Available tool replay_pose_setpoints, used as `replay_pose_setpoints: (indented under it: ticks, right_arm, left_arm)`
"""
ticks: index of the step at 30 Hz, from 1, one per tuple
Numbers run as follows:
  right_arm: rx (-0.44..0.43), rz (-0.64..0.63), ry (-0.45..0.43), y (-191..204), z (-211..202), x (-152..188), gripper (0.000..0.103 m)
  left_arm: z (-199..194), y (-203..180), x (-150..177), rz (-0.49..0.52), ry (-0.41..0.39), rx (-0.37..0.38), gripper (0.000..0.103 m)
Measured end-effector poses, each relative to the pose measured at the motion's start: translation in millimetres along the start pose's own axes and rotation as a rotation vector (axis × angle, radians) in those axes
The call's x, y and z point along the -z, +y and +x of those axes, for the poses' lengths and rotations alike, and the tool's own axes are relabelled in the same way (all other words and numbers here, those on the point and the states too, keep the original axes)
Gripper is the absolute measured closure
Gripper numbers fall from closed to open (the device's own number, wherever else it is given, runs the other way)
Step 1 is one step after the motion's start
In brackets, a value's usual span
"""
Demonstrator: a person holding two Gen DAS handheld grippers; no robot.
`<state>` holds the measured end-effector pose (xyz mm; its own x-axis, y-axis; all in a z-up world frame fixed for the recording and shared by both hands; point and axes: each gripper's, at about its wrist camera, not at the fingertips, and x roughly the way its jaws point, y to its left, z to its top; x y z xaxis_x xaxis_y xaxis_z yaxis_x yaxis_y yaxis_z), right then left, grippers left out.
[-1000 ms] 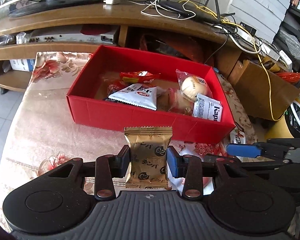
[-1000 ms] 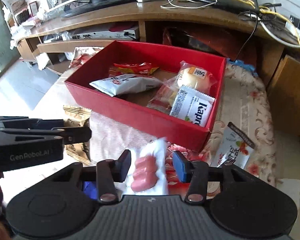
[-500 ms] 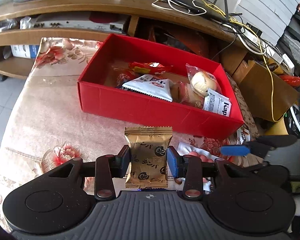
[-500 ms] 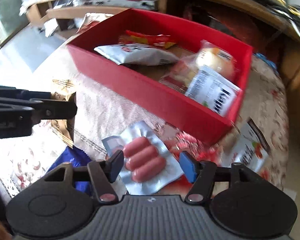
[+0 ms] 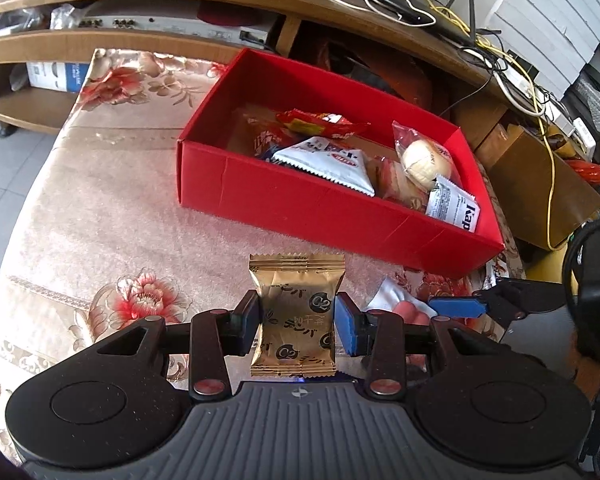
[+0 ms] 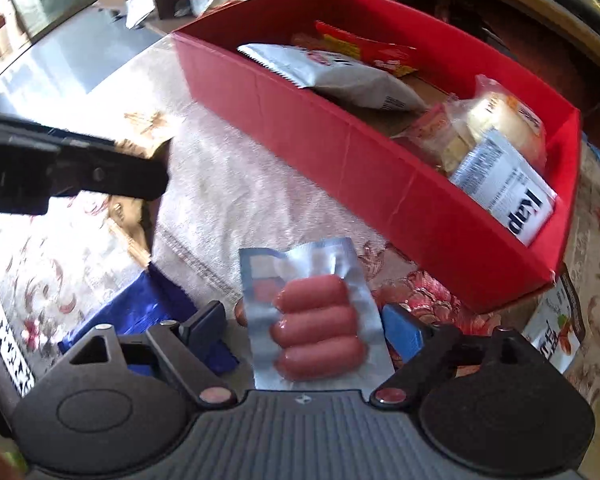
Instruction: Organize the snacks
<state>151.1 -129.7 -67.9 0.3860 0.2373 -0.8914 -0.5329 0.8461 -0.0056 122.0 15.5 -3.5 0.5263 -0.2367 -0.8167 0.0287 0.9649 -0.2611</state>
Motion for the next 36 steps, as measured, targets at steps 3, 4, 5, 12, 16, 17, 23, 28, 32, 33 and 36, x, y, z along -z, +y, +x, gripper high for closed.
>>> replay_pose_setpoints:
  ticks: [3,4,5,12,16,17,23,28,32,33,36]
  right_arm:
    - [0.030,0.050,-0.004,-1.0,-3.4,-0.4,0.021]
    - [0.032,0.056,0.000,-2.4,-3.2,-1.8,0.021]
    - [0.035,0.058,0.001,-2.5,-4.4,-1.4,0.021]
    - [0.039,0.152,-0.042,-16.8,-30.3,10.5,0.024]
    - [0.051,0.201,-0.060,-22.5,-40.9,20.5,0.024]
    - [0.045,0.213,-0.071,-23.2,-45.1,22.8,0.024]
    - [0.048,0.262,-0.133,-25.9,-67.2,27.0,0.024]
    - [0.050,0.282,-0.177,-30.6,-75.9,19.2,0.024]
    - [0.046,0.298,-0.216,-32.9,-83.5,12.0,0.024]
    - [0.046,0.302,-0.225,-33.4,-85.6,10.0,0.024]
    - [0.058,0.312,-0.246,-36.5,-90.1,5.4,0.024]
  left_arm:
    - [0.8,-2.0,1.4,0.009,0.007,-0.001,0.055]
    - [1.0,-2.3,1.8,0.014,0.008,-0.002,0.055]
    - [1.3,-2.5,2.0,0.016,0.009,-0.003,0.055]
    - [-3.8,-7.8,2.6,0.027,-0.001,0.021,0.055]
    - [-6.7,-12.6,3.0,0.031,-0.006,0.039,0.055]
    - [-7.6,-13.8,2.7,0.034,-0.009,0.043,0.055]
    - [-9.6,-23.3,2.0,0.048,-0.018,0.059,0.055]
    - [-13.7,-29.9,-2.9,0.057,-0.039,0.073,0.055]
    - [-17.5,-38.0,-9.6,0.067,-0.063,0.087,0.055]
    - [-18.1,-40.5,-11.3,0.072,-0.068,0.091,0.056]
    - [-19.3,-45.8,-16.4,0.081,-0.082,0.095,0.056]
